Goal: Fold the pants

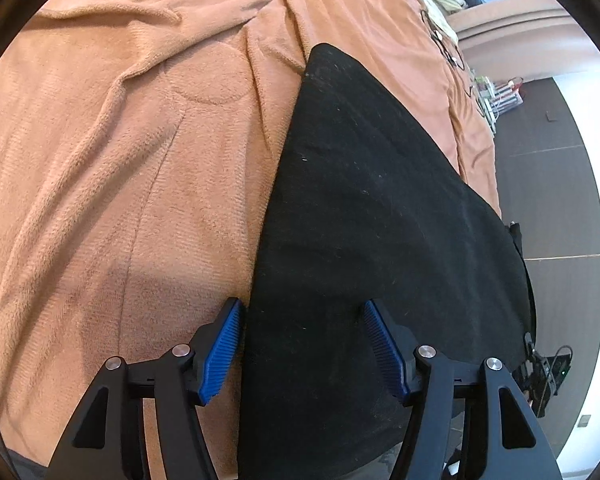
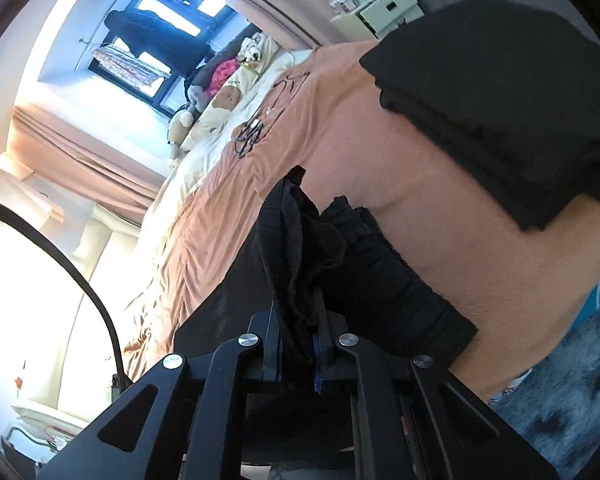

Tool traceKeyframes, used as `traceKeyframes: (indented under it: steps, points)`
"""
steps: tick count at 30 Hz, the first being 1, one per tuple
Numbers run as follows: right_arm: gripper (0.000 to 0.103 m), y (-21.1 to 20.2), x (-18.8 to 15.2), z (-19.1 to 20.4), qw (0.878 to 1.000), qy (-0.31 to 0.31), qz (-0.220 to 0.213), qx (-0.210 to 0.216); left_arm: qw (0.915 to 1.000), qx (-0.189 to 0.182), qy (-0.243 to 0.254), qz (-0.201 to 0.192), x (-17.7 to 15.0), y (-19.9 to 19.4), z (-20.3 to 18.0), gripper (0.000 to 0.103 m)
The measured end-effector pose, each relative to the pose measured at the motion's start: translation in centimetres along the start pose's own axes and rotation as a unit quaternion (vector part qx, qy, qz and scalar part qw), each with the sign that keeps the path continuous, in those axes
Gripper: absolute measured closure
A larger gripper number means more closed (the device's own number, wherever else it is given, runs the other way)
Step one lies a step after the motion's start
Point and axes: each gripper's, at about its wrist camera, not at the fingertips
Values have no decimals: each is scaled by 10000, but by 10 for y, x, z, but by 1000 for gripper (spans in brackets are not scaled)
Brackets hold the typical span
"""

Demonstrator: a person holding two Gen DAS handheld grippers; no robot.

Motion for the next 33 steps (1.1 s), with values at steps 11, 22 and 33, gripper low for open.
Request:
traceKeyframes:
  steps: [11, 22, 33]
  points:
    - [96, 31, -43, -66, 9963, 662, 488, -242, 9992, -409, 42, 17, 0, -2, 7, 39]
    - [48, -9, -48, -53, 9978, 296, 541, -260, 9979, -591, 249, 52, 21, 2, -2, 56]
    - [54, 37, -57, -74, 9932, 1010, 551, 169, 9967, -177, 762, -204, 26, -4, -32, 95]
Point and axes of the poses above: each gripper's, at about its wrist camera, not at the fingertips, and y roughly the way its jaws point, z to its left, x to its top, and after that the axes turned 7 degrees about -y, right-handed
